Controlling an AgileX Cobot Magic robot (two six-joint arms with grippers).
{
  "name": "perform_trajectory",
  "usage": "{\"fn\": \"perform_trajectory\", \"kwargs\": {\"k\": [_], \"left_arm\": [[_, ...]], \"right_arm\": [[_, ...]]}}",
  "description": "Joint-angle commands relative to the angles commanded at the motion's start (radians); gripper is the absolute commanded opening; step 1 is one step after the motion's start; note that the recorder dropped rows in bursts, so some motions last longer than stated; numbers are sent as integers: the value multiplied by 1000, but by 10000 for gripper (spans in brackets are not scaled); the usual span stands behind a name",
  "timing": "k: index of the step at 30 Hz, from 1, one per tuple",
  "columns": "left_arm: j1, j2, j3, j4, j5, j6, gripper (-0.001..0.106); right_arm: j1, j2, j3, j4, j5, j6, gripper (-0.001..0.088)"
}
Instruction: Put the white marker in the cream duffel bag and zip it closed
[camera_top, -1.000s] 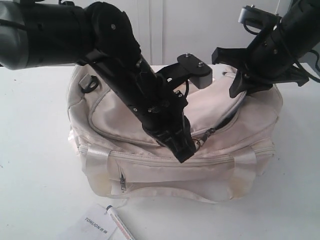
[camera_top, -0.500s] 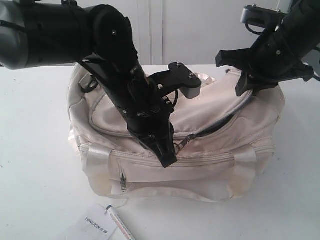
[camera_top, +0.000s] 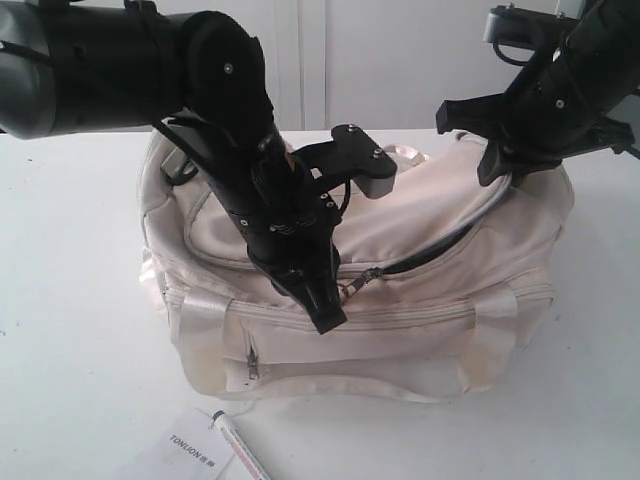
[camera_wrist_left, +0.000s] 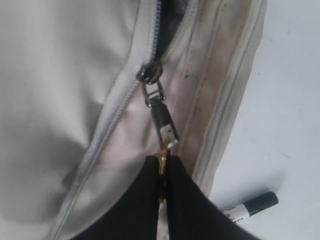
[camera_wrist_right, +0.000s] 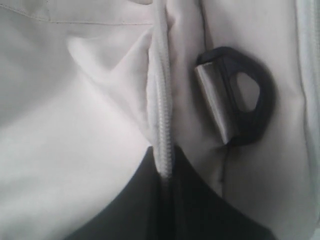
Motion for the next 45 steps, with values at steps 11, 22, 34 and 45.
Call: {"fn": "perform_trajectory", "kwargs": {"k": [11, 22, 34, 45], "left_arm": [[0, -4, 0, 133, 73, -61, 0], [0, -4, 0, 263, 137, -179, 0], [0, -4, 0, 438, 271, -248, 0], [0, -4, 0, 519, 306, -297, 0]], "right_arm": [[0, 19, 0, 0, -15, 0, 0], [0, 19, 0, 0, -44, 0, 0], [0, 19, 0, -15, -45, 0, 0], [0, 19, 0, -17, -43, 0, 0]]}}
